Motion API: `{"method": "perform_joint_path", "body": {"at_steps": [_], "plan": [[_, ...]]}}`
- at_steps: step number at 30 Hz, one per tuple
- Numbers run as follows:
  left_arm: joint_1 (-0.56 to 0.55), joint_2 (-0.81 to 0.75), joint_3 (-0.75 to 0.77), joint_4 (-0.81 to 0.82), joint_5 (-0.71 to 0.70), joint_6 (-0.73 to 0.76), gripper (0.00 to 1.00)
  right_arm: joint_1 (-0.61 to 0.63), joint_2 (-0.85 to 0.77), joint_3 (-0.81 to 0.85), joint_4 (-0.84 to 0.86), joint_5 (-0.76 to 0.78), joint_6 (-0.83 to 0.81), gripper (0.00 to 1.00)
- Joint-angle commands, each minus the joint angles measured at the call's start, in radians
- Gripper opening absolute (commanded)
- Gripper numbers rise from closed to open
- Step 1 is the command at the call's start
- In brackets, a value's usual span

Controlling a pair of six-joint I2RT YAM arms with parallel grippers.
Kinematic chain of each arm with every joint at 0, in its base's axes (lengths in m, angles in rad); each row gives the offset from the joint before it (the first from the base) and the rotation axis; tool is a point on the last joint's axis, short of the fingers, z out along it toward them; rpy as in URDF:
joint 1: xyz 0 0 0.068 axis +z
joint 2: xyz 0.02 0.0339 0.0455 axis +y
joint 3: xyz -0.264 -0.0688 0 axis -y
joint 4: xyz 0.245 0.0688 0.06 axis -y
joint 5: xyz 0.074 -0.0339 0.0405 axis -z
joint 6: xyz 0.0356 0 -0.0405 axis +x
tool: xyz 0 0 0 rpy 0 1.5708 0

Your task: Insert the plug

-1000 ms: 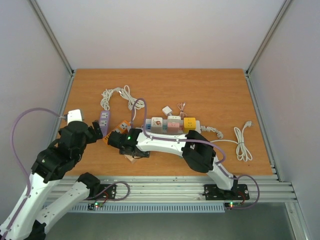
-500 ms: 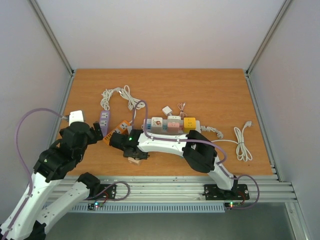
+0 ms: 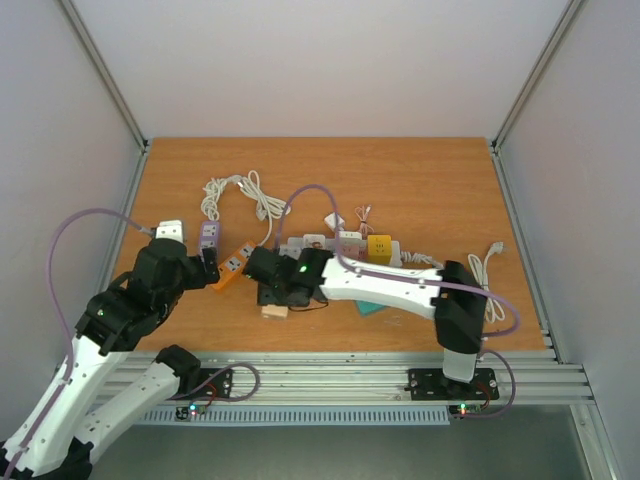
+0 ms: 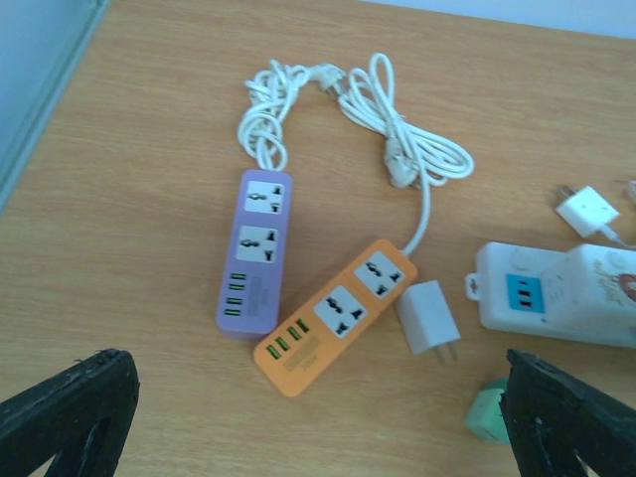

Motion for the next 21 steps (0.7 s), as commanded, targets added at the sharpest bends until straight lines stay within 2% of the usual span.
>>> {"method": "perform_joint_path", "body": {"at_steps": [1, 5, 9, 15, 21], "plan": [[0.006, 0.003, -0.007, 0.091, 0.145, 0.018, 0.99, -0.059, -0.141, -0.074, 0.059, -0.066, -0.074, 0.50], [0.006, 0.000, -0.017, 0.139, 0.298, 0.031, 0.99, -0.124, -0.262, -0.144, 0.140, -0.155, -0.053, 0.51], [0.006, -0.013, -0.042, 0.211, 0.418, 0.036, 0.99, -0.166, -0.357, -0.192, 0.219, -0.195, 0.040, 0.51], [0.006, -0.054, -0.086, 0.334, 0.601, 0.066, 0.99, -0.185, -0.471, -0.276, 0.318, -0.050, 0.265, 0.51], [0.006, -0.040, -0.112, 0.403, 0.748, 0.043, 0.99, -0.184, -0.488, -0.272, 0.353, 0.041, 0.406, 0.51]]}}
